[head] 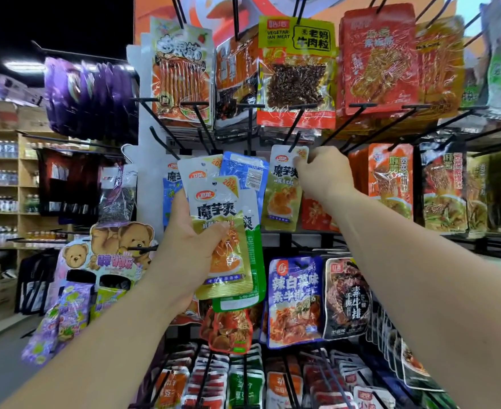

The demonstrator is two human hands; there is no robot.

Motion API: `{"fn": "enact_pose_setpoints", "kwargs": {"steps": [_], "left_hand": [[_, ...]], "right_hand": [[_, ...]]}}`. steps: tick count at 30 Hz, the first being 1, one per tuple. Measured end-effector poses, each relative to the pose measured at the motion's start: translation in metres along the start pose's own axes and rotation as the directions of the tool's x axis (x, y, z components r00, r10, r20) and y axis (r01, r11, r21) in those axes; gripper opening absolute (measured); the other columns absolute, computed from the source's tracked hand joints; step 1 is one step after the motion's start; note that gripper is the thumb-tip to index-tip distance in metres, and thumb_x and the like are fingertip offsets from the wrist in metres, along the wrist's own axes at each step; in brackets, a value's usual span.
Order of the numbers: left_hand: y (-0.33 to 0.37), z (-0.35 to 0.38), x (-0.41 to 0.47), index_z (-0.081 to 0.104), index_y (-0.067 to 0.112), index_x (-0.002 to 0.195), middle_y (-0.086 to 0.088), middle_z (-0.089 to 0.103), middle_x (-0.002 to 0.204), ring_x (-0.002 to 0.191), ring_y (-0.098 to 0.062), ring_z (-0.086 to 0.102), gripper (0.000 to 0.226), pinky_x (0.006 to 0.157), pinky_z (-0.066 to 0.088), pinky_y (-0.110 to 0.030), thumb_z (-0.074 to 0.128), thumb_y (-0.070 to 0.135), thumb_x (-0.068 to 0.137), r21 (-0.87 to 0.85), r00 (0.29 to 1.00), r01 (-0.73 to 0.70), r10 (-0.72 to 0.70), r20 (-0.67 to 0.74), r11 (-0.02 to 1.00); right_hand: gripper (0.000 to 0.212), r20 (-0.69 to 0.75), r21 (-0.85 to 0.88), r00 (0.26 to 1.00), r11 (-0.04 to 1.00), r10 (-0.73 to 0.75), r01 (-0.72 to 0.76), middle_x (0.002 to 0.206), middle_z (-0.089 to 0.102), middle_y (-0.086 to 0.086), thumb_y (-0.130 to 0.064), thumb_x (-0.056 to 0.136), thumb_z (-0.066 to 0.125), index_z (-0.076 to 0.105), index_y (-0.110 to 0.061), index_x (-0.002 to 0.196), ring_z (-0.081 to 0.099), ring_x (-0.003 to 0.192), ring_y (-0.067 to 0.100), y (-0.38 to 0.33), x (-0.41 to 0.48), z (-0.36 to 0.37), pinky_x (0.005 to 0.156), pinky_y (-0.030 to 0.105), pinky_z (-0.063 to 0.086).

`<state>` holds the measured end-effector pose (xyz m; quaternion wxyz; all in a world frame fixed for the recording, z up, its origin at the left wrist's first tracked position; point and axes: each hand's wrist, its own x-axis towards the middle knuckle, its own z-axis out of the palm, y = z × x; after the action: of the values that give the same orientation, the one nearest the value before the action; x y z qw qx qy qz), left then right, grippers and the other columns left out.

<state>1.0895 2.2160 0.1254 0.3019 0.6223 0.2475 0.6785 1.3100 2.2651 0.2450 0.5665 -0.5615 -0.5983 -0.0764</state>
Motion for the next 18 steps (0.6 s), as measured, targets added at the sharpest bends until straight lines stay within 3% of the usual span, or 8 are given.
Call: {"fn": "enact_pose_setpoints", "kwargs": {"steps": [2,4,7,9,11,14,18], "left_hand": [[0.001,0.000,-0.001,0.047,0.038,0.140,0.011,0.069,0.130,0.115,-0.017,0.071,0.050,0.100,0.058,-0.050,0.063,0.008,0.103,0.010,1.000,0.007,-0.007,0.000,1.000],[0.002,0.000,-0.001,0.045,0.040,0.143,0.009,0.066,0.136,0.121,-0.020,0.068,0.054,0.103,0.055,-0.053,0.065,0.011,0.102,0.013,1.000,0.020,-0.020,-0.002,1.000],[0.004,0.002,-0.001,0.041,0.044,0.147,0.004,0.059,0.146,0.126,-0.023,0.065,0.060,0.106,0.053,-0.056,0.067,0.015,0.101,0.002,0.999,0.037,-0.037,-0.005,0.999],[0.003,0.002,0.000,0.042,0.042,0.146,0.003,0.061,0.144,0.121,-0.023,0.068,0.060,0.102,0.056,-0.054,0.070,0.016,0.099,-0.014,0.999,0.040,-0.040,-0.005,0.999],[0.002,0.002,0.001,0.045,0.037,0.142,0.002,0.066,0.136,0.112,-0.021,0.072,0.054,0.091,0.062,-0.048,0.068,0.013,0.100,-0.025,0.999,0.039,-0.039,-0.009,0.999],[0.002,0.002,0.000,0.049,0.034,0.135,0.006,0.071,0.125,0.097,-0.014,0.076,0.043,0.074,0.063,-0.034,0.061,0.007,0.103,-0.026,0.999,0.031,-0.032,-0.023,0.999],[0.003,0.002,0.000,0.049,0.034,0.135,0.005,0.073,0.122,0.095,-0.015,0.076,0.044,0.073,0.063,-0.034,0.061,0.006,0.103,-0.027,0.999,0.037,-0.038,-0.016,0.999]], "right_hand": [[0.035,-0.109,-0.049,0.987,0.992,-0.118,0.113,0.101,0.062,0.005,-0.035,0.097,0.068,0.056,-0.012,0.121,0.059,0.090,0.026,0.005,-0.011,-0.002,0.073,0.034,0.045],[0.041,-0.178,-0.105,0.937,0.953,-0.300,0.285,0.120,0.055,0.007,-0.029,0.092,0.074,0.054,-0.013,0.125,0.057,0.096,0.025,0.009,-0.028,-0.004,0.077,0.033,0.045],[0.046,-0.011,-0.312,0.854,0.813,-0.520,0.491,0.152,0.041,0.014,-0.031,0.092,0.074,0.063,-0.016,0.134,0.047,0.135,0.035,0.017,-0.039,-0.003,0.109,0.043,0.045],[0.061,0.212,-0.437,0.837,0.717,-0.505,0.543,0.169,0.018,0.018,-0.041,0.096,0.066,0.048,-0.026,0.152,0.016,0.157,0.038,0.019,-0.038,-0.001,0.125,0.053,0.025],[0.071,0.333,-0.530,0.831,0.640,-0.446,0.556,0.172,-0.002,0.016,-0.054,0.100,0.052,0.025,-0.033,0.162,-0.006,0.159,0.035,0.019,-0.033,0.002,0.129,0.054,0.010],[0.078,0.378,-0.625,0.839,0.561,-0.390,0.543,0.172,-0.009,0.015,-0.063,0.102,0.041,0.006,-0.035,0.165,-0.014,0.159,0.033,0.017,-0.024,0.009,0.128,0.054,-0.001],[0.079,0.433,-0.695,0.850,0.489,-0.302,0.527,0.173,-0.006,0.015,-0.067,0.101,0.037,0.005,-0.035,0.165,-0.012,0.159,0.033,0.017,-0.016,0.021,0.126,0.058,-0.006]]}}
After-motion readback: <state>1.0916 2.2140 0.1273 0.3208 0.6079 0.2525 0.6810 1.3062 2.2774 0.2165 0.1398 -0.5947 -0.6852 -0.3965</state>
